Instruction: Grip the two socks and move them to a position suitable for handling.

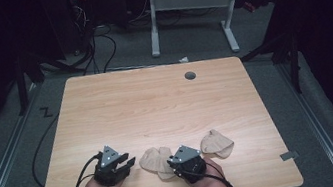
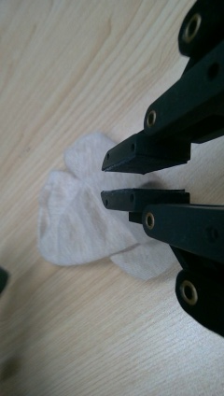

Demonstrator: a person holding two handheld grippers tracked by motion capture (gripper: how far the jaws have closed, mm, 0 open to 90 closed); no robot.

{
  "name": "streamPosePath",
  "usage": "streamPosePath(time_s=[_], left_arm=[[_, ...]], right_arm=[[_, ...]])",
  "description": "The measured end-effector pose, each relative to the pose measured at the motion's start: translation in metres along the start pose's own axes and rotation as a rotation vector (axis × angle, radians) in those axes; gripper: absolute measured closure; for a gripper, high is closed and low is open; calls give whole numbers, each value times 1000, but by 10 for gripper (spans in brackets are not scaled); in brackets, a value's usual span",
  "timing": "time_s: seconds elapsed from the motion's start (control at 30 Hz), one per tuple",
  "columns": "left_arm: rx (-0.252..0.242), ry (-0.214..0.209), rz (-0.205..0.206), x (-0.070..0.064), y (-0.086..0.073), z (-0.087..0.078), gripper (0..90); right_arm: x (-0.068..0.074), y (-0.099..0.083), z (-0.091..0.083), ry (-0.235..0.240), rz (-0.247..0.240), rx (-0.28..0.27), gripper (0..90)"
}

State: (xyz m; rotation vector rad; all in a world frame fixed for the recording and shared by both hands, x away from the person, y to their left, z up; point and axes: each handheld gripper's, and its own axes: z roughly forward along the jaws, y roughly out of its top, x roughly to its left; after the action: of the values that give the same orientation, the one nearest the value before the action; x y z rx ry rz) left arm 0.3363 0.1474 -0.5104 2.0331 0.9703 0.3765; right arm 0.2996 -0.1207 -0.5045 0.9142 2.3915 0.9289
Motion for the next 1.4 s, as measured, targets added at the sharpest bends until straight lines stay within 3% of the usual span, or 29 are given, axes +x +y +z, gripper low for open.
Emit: streamPosePath(time_s=[0.13,0.27,0.33,0.47,0.63,0.73,0.77,0.83,0.93,0.97,1.1,1.23,1.4], left_arm=[[-23,27,-16,11,1,-10,659],[-53,48,-67,26,-1,-22,659],[-60,55,-86,33,-2,-26,659],[-68,70,-111,43,-3,-30,657],[-70,79,-118,46,-4,-32,655],[-71,79,-121,47,-5,-32,655],[-70,79,-121,47,-5,-32,655],[-70,77,-119,46,-4,-32,655],[-71,74,-112,44,-4,-31,655],[-69,73,-107,43,-3,-31,655],[-47,66,-67,33,-2,-28,655],[-35,32,-16,14,2,-20,655],[-12,-56,30,-17,6,-5,660]], right_arm=[[2,1,13,14,-9,36,802],[5,10,28,11,-55,67,799],[7,21,29,12,-54,37,784],[21,44,37,54,-75,-18,640],[36,59,71,77,-102,40,576],[35,60,81,87,-91,54,611],[33,61,81,89,-82,63,669],[33,61,81,79,-94,75,793],[33,61,78,78,-103,66,833],[32,62,74,72,-101,41,833],[24,65,53,88,-35,-46,824],[13,57,31,71,12,-126,823],[0,37,12,63,79,-167,825]])
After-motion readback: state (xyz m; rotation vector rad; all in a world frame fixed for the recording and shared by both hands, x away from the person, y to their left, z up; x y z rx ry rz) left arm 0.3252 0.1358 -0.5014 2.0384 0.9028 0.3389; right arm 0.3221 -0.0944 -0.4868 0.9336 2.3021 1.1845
